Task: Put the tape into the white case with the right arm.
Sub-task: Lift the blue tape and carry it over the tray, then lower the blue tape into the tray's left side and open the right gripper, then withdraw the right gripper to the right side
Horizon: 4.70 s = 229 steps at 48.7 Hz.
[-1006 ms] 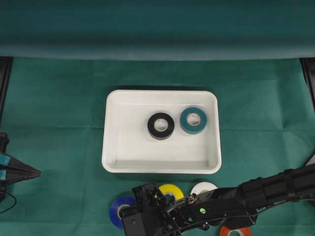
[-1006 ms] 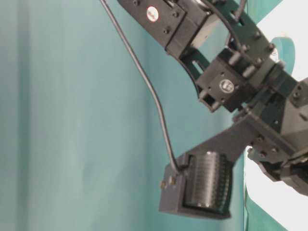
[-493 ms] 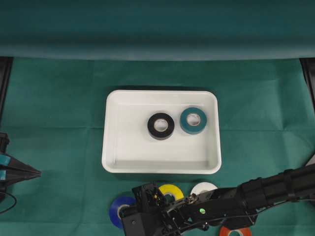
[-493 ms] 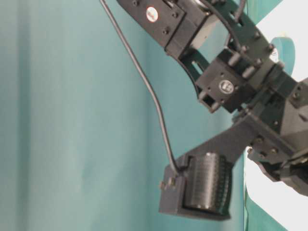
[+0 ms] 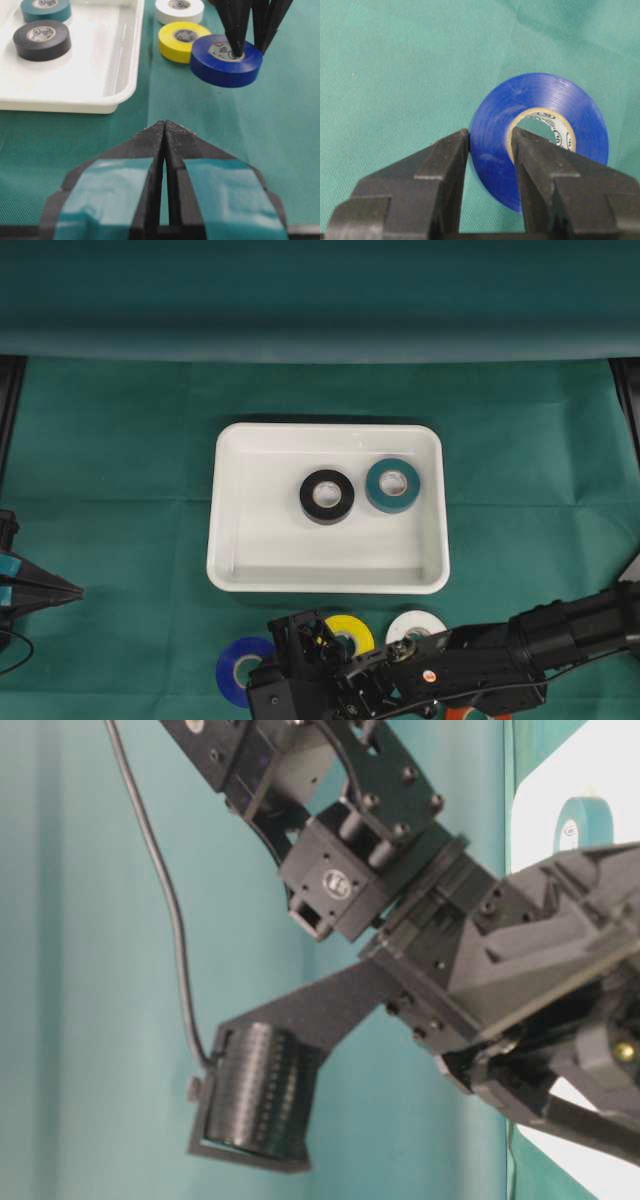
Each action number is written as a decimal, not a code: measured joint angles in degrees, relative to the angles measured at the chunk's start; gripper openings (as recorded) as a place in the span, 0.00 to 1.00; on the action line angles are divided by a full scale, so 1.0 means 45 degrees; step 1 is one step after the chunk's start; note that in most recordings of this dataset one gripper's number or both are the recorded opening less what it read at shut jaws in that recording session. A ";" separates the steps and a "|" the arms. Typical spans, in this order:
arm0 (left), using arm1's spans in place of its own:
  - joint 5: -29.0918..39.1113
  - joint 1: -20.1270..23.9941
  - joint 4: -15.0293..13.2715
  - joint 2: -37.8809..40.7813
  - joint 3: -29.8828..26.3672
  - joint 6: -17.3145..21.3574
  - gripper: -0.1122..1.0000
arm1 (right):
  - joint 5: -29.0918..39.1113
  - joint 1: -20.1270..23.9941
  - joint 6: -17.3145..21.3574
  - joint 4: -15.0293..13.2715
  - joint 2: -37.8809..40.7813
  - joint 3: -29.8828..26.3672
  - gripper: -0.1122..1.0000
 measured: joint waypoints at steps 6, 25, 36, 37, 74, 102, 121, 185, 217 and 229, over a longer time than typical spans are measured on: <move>0.0000 0.0000 0.0000 0.0000 -0.0020 0.0000 0.10 | 0.0039 0.0000 -0.0098 0.0000 0.0000 0.0000 0.10; -0.0020 0.0000 -0.0020 0.0000 0.0000 0.0000 0.10 | 0.0566 -0.1094 -0.0117 -0.0684 -0.0410 0.0000 0.10; 0.0000 0.0000 -0.0020 0.0020 -0.0020 0.0000 0.10 | 0.0723 -0.2207 -0.0117 -0.1348 -0.0645 0.0000 0.10; 0.0000 0.0000 0.0000 0.0000 0.0000 0.0000 0.10 | 0.0723 -0.2344 -0.0117 -0.1367 -0.0645 0.0000 0.10; 0.0000 0.0000 0.0000 0.0000 -0.0020 0.0000 0.10 | -0.1523 -0.5938 -0.0137 -0.1406 -0.0645 0.0645 0.10; 0.0000 0.0000 0.0000 0.0000 -0.0020 0.0000 0.10 | -0.1914 -0.5957 -0.0137 -0.1406 -0.0527 0.0664 0.11; -0.0020 0.0000 0.0000 0.0000 -0.0020 0.0000 0.10 | -0.1953 -0.5957 -0.0059 -0.1406 -0.0508 0.0664 0.77; -0.0020 0.0020 -0.0020 0.0000 -0.0020 0.0000 0.10 | -0.1582 -0.5957 0.0273 -0.1387 -0.6250 0.7637 0.76; 0.0000 0.0000 0.0000 0.0000 -0.0020 0.0000 0.10 | -0.2500 -0.5957 0.1387 -0.1367 -1.1895 1.2363 0.76; 0.0000 0.0000 0.0000 0.0000 -0.0020 0.0000 0.10 | -0.2500 -0.5957 0.1426 -0.1367 -1.4570 1.3906 0.76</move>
